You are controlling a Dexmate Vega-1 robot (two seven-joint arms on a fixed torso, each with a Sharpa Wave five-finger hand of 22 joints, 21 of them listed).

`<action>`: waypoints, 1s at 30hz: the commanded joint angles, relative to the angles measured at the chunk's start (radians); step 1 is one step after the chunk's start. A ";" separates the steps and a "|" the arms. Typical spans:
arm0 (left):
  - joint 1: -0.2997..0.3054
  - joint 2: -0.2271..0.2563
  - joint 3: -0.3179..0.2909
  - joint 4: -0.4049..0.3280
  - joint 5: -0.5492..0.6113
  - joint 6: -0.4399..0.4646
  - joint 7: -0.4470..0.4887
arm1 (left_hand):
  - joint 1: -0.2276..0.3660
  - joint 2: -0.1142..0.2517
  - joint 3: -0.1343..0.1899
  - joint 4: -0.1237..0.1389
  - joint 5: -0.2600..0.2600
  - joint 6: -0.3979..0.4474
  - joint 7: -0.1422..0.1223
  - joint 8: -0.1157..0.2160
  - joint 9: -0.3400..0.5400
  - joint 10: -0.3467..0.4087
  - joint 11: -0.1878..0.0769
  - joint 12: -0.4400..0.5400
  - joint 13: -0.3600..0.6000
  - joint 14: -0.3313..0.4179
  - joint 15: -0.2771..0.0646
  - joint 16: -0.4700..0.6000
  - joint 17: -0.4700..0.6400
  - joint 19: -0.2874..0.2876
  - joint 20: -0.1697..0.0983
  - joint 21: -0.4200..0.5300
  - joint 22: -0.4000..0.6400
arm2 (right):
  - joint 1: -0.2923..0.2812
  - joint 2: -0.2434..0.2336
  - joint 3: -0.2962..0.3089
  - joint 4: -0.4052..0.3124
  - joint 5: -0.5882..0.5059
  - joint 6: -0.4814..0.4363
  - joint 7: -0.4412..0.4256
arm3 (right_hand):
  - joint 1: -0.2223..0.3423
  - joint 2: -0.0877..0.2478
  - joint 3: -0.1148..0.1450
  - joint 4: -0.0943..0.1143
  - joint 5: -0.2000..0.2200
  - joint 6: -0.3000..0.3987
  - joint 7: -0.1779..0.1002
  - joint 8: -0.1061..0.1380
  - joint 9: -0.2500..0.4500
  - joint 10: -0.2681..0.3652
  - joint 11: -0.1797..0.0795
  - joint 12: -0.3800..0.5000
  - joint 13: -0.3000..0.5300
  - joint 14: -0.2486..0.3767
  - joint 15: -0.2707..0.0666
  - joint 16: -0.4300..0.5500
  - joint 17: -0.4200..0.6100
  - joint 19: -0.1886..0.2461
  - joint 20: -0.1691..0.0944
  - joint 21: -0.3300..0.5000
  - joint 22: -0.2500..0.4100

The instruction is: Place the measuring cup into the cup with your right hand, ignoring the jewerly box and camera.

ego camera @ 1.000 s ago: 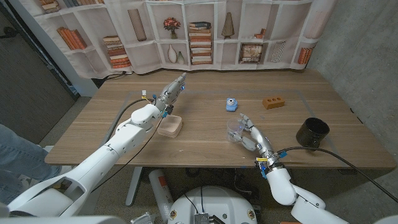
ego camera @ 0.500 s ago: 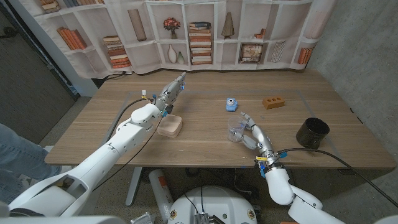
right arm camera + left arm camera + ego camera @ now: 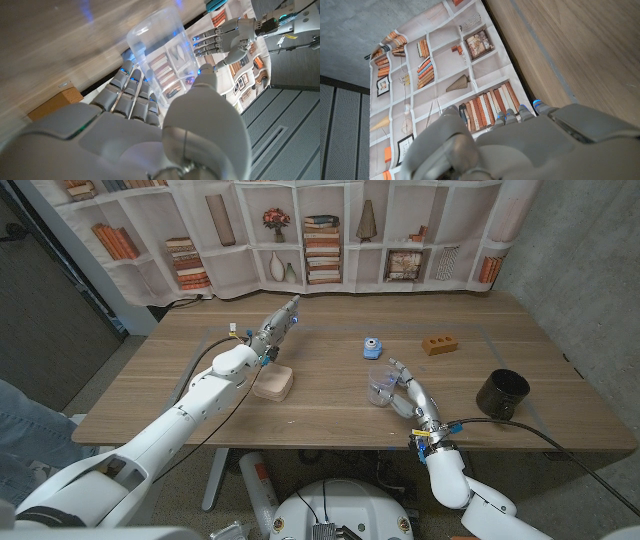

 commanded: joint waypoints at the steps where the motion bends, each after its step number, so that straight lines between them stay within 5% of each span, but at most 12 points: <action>1: -0.018 -0.005 0.003 0.015 0.000 0.004 -0.013 | 0.004 0.012 -0.002 -0.001 -0.003 -0.004 -0.005 0.004 0.005 -0.028 0.002 0.003 0.005 -0.081 0.004 0.001 0.004 -0.122 0.003 -0.004 0.006 | 0.001 0.009 0.010 -0.006 0.005 0.014 -0.021 | 0.014 0.006 0.003 0.002 -0.009 0.099 -0.016 0.033 0.009 0.025 -0.004 0.009 0.005 0.023 -0.037 0.001 0.000 0.030 -0.007 0.010 0.002; 11: -0.025 -0.001 0.004 0.007 0.003 0.015 -0.013 | 0.004 0.012 -0.002 -0.001 -0.003 -0.003 -0.005 0.004 0.005 -0.028 0.002 0.003 0.005 -0.081 0.003 0.001 0.004 -0.123 0.004 -0.005 0.006 | -0.008 0.015 0.022 -0.014 -0.007 0.026 -0.045 | 0.014 0.020 0.002 0.010 -0.020 0.207 -0.042 0.075 0.024 0.029 -0.010 0.007 0.005 0.043 -0.049 -0.003 -0.003 0.047 -0.015 0.015 0.001; 30: -0.055 -0.016 0.009 0.035 0.001 -0.006 -0.045 | 0.004 0.013 -0.003 -0.001 -0.004 -0.003 -0.005 0.004 0.005 -0.031 0.005 0.002 0.005 -0.084 0.004 0.000 0.004 -0.125 0.005 -0.006 0.006 | -0.038 -0.002 0.055 -0.081 -0.020 -0.031 -0.043 | 0.015 0.029 0.002 0.013 -0.027 0.226 -0.048 0.082 0.033 0.036 -0.013 0.006 0.003 0.055 -0.053 -0.007 -0.005 0.058 -0.022 0.018 0.001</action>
